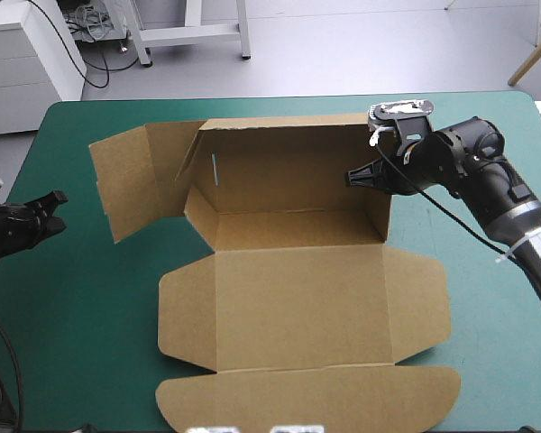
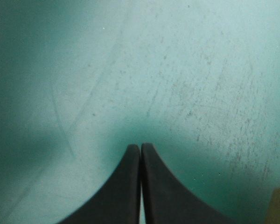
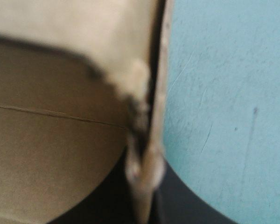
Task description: Fold the box
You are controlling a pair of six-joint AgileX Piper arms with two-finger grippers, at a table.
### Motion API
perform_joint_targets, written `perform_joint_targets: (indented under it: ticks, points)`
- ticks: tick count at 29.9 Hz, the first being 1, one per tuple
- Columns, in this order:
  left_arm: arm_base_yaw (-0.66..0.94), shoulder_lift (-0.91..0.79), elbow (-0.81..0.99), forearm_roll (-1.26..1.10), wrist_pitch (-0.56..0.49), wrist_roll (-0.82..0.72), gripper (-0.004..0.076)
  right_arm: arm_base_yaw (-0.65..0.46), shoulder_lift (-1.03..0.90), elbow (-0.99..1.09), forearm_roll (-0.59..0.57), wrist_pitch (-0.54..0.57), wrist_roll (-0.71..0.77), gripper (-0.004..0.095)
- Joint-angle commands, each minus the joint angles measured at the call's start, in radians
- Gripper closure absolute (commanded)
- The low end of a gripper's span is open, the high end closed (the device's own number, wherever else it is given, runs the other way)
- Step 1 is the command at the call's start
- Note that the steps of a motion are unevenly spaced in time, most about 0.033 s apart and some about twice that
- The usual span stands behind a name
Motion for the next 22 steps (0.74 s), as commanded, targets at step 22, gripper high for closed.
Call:
perform_joint_targets:
  ticks: [22]
  points:
    - [0.001,-0.037,-0.023,-0.043,-0.039,-0.002,0.0734,-0.008,0.002,0.216,0.037,-0.102,-0.028,0.0927]
